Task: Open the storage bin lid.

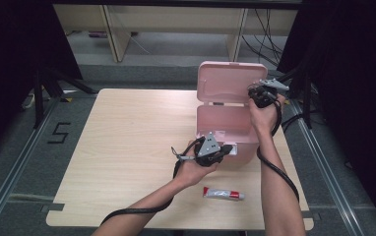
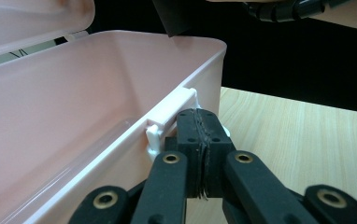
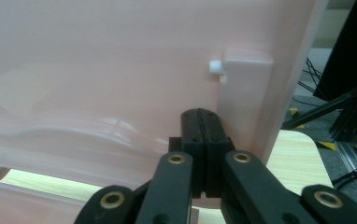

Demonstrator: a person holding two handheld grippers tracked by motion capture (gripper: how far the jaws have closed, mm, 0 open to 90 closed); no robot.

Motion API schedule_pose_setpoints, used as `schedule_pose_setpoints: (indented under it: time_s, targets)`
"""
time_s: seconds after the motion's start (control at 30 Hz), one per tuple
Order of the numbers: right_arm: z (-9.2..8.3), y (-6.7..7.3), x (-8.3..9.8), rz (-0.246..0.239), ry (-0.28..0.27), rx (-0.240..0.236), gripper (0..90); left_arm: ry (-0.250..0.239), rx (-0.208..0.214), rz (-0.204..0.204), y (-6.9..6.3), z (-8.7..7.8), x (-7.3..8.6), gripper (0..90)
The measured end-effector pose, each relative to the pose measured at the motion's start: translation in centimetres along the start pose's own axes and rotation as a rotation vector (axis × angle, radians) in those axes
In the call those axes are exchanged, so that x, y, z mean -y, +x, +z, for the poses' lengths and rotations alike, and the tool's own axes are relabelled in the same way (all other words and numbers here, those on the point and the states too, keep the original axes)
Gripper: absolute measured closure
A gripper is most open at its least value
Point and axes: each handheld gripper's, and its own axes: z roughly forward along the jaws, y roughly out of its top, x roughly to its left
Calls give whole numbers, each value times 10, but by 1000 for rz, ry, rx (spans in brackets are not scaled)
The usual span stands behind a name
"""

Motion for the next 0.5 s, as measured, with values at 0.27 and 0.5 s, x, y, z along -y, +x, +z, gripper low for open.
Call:
schedule_pose_setpoints:
  time_s: [0.27, 0.5]
  targets:
    - [1, 1, -1, 28, 29, 11, 900, 0, 1, -2, 0, 0, 0, 881]
    - [-2, 2, -1, 58, 53, -2, 900, -2, 1, -5, 0, 0, 0, 880]
